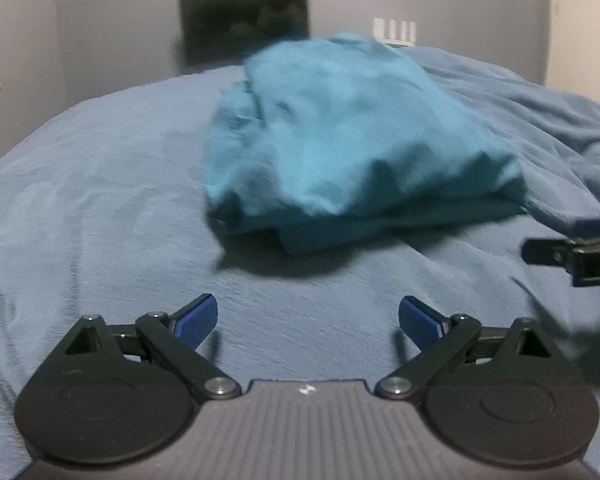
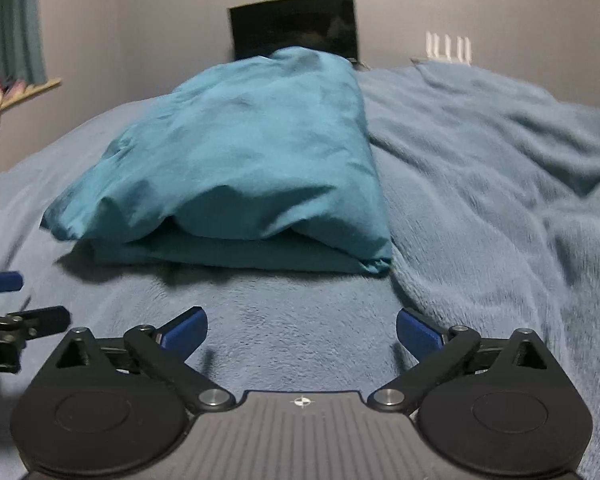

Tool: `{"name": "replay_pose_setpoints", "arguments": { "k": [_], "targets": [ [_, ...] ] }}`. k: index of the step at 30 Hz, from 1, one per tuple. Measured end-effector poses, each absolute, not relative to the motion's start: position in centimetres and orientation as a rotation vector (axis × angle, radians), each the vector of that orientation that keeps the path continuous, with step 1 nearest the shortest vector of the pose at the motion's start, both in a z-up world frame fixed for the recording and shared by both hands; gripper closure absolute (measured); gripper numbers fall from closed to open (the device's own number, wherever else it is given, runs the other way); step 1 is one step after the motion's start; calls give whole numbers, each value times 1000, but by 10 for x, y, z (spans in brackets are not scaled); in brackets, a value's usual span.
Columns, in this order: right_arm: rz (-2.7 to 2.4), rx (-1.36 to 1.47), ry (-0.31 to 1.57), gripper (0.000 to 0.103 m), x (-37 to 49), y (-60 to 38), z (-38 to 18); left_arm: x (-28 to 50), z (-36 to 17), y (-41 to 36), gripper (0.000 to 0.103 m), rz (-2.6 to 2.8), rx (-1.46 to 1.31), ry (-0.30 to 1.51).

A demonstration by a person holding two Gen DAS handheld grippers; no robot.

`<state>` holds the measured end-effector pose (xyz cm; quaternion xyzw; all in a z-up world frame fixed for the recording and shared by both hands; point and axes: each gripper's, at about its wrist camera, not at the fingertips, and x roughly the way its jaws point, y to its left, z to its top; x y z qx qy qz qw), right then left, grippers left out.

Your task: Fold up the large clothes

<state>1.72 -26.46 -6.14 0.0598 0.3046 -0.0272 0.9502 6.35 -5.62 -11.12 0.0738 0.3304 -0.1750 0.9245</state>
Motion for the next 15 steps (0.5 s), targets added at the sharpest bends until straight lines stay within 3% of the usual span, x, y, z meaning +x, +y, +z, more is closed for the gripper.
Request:
{"name": "replay_pose_setpoints", "arguments": {
  "k": [15],
  "targets": [
    [-63, 69, 583, 0, 11, -259, -59, 55, -107, -62, 5, -397, 158, 630]
  ]
}}
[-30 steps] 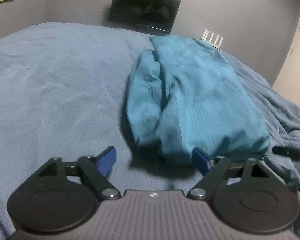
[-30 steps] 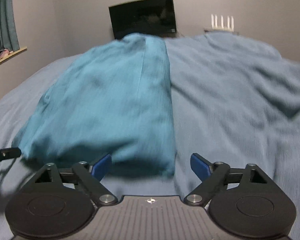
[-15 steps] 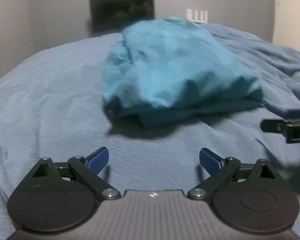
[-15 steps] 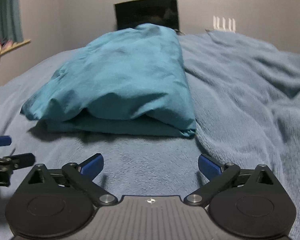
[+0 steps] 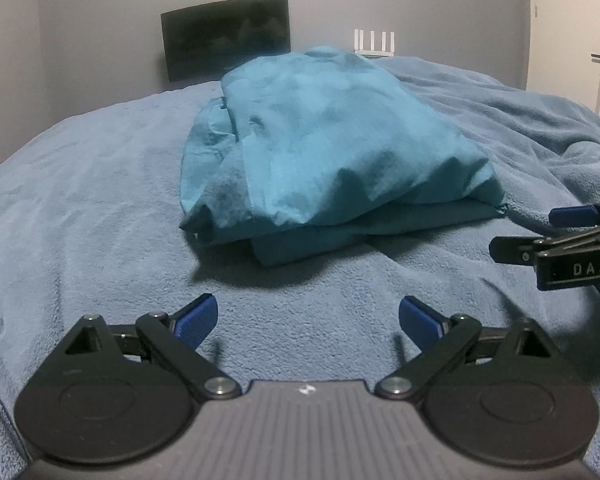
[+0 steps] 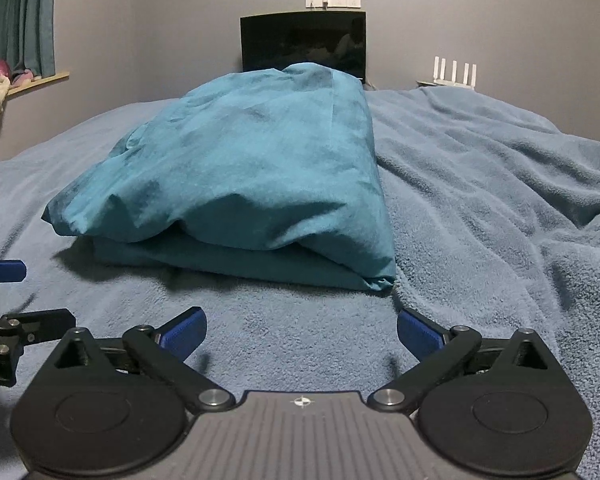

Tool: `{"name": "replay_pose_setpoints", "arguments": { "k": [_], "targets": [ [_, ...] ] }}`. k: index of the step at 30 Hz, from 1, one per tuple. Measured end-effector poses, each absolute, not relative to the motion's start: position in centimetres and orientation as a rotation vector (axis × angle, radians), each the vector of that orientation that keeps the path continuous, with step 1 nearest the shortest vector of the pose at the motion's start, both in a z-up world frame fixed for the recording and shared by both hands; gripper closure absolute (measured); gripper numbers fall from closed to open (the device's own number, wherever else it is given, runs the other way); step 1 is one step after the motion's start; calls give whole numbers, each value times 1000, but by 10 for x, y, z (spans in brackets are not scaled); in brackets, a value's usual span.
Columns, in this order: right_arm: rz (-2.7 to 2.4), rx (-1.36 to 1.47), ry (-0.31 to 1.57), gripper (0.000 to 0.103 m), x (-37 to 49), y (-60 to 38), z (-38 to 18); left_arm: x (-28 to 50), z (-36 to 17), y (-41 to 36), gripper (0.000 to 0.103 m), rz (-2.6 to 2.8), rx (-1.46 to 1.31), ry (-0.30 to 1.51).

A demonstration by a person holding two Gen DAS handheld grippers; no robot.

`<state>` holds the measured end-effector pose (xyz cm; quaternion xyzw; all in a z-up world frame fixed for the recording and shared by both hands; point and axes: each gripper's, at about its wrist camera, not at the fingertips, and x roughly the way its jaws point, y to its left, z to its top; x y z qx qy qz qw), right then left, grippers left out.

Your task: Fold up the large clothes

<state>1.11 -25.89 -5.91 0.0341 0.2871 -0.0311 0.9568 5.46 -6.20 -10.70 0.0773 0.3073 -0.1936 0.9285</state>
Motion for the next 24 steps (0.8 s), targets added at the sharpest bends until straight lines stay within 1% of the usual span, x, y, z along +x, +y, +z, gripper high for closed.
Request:
{"name": "replay_pose_setpoints", "arguments": {
  "k": [24],
  "targets": [
    [-78, 57, 588, 0, 9, -262, -60, 55, -109, -61, 5, -401, 155, 643]
  ]
}}
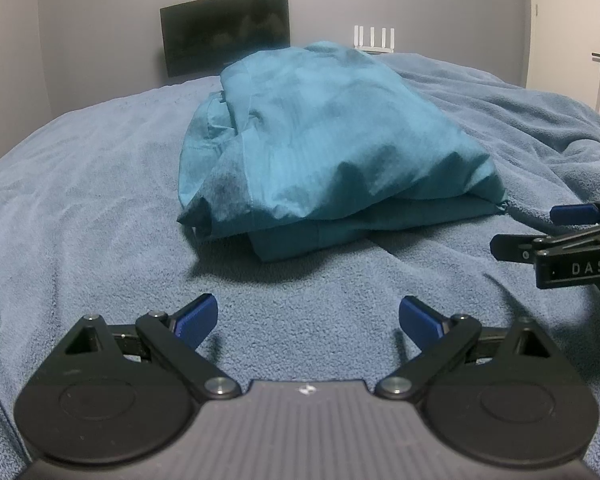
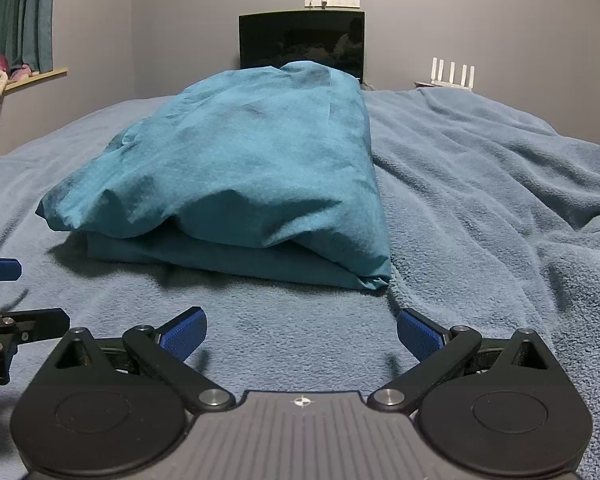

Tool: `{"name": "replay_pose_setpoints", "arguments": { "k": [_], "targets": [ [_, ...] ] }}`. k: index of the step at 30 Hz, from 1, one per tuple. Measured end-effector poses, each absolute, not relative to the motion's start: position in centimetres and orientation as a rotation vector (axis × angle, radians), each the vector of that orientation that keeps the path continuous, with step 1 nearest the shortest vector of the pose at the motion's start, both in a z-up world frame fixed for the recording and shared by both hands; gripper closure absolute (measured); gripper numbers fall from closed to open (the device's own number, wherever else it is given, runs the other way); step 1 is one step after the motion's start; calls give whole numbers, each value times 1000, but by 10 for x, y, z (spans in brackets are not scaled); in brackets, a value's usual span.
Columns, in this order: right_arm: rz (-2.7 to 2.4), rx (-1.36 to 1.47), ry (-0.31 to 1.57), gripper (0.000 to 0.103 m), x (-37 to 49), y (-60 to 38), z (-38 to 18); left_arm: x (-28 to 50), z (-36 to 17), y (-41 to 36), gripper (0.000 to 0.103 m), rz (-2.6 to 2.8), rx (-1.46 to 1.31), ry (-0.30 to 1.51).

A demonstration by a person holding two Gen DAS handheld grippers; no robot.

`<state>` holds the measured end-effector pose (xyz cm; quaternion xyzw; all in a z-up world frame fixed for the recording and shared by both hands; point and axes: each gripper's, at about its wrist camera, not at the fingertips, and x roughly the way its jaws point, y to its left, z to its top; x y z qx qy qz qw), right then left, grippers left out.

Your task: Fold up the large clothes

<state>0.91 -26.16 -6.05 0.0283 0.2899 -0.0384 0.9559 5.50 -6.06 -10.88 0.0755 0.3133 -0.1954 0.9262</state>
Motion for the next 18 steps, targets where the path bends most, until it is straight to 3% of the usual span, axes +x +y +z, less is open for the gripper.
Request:
{"name": "replay_pose_setpoints", "arguments": {
  "k": [18],
  "targets": [
    [-83, 52, 602, 0, 11, -262, -64, 55, -110, -61, 5, -405, 158, 648]
  ]
}}
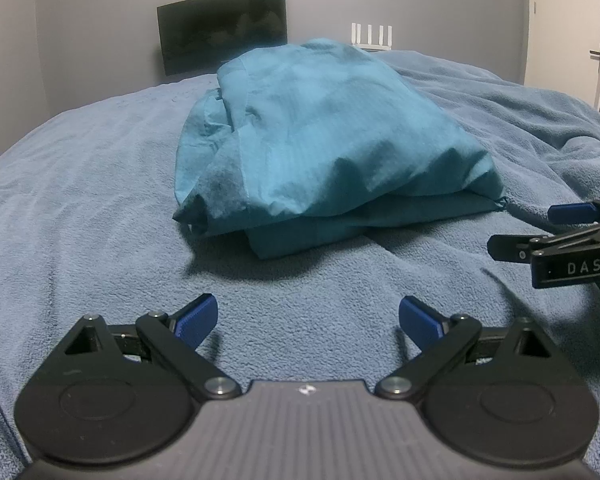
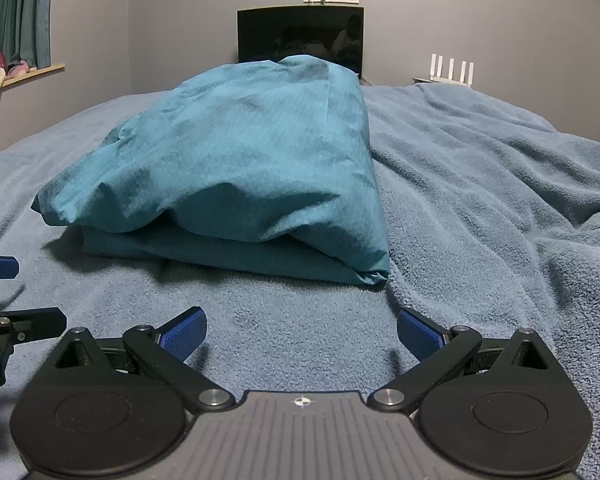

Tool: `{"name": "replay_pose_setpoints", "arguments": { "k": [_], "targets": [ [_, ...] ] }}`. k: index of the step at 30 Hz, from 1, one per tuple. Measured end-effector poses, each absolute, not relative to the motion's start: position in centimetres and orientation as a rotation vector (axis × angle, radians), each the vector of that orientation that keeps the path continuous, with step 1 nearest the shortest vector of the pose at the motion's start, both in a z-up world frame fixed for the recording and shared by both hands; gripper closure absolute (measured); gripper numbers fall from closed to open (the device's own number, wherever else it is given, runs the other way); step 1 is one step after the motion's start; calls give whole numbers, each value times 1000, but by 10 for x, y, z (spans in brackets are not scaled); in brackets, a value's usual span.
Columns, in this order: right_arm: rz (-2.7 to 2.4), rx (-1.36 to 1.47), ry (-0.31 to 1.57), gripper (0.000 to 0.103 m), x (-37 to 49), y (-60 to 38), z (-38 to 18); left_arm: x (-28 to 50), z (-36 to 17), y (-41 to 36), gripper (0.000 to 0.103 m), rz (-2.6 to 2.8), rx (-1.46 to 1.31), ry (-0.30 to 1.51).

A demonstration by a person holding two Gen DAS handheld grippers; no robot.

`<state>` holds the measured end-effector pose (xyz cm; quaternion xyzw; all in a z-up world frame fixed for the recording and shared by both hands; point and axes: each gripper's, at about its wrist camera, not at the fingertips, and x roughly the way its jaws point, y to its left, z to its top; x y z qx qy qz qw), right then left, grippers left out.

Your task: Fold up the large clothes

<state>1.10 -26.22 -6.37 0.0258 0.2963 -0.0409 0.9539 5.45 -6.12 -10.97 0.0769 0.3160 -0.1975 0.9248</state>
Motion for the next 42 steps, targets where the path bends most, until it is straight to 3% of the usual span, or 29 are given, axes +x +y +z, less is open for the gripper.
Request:
{"name": "replay_pose_setpoints", "arguments": {
  "k": [42],
  "targets": [
    [-81, 46, 622, 0, 14, -264, -68, 55, -109, -70, 0, -398, 204, 650]
  ]
}}
